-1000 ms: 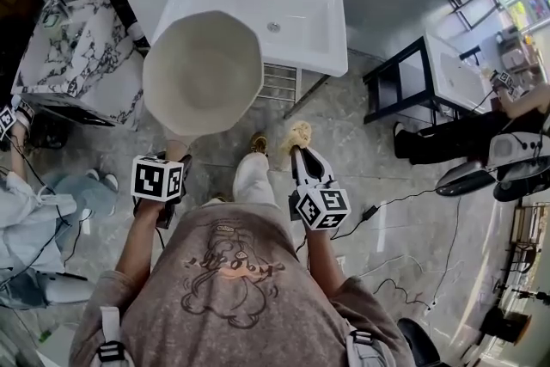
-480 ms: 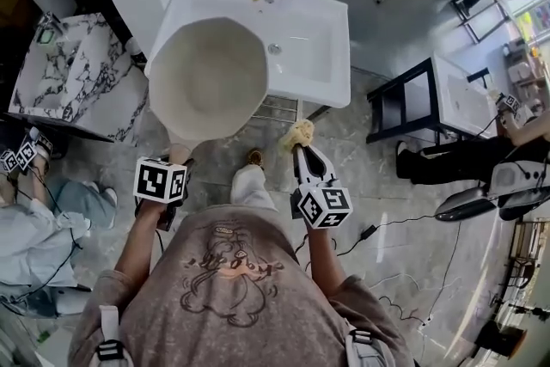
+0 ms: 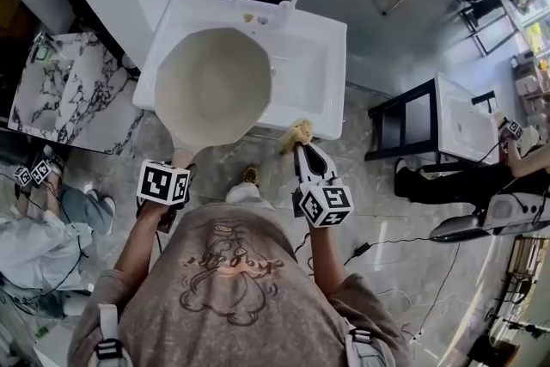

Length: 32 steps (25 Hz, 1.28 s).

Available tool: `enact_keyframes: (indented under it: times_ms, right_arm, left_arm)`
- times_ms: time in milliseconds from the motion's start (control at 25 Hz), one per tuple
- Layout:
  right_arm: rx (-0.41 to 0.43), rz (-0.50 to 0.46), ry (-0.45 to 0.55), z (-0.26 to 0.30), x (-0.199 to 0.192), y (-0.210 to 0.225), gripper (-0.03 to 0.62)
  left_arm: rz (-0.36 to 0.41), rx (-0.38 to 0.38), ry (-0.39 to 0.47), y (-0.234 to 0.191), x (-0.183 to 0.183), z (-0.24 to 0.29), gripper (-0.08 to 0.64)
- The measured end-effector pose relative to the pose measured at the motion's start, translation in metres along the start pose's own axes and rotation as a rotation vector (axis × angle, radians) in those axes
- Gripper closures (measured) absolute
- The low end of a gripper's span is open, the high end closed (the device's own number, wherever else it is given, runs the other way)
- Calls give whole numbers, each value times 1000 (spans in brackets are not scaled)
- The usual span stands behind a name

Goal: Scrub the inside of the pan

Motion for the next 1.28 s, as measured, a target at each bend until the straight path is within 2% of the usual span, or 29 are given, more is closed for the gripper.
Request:
enact_keyframes:
  times_ms: [320,520,680,840,1040,1160,1280]
  right_arm:
    - [38,-8,-14,44,24,59,545]
    - [28,-13,-36,62,25,77,545]
    - [-16,-19,-43,69,21,85,545]
    - [-101,-12,-30,70,20,96,545]
    - [-155,-27,11,75,37,110,545]
    - [-147,-41,34,81,53,111,545]
    - [-93,-86,55,97,74,99,545]
  left_arm:
    - [28,9,-27,14,38,35,416]
    - [41,-8,-36,14,59,49,417]
    - [94,-34,-62,5,70,58,416]
    - [147,-67,-90,-5,81,65,416]
    - [216,-112,-125,-7,91,76,416]
    - [259,-146,-153,-4,93,82,416]
    - [281,-176,-172,-2,97,85,416]
Point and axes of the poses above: the fingertips, and each gripper's own axes: z forward along the fingers, y to its right, x out of its top, the point moved 3 cm from there along -z, backward along the fingers, and after that the axes turned 14 degrees about y, right-handed, at the moved point
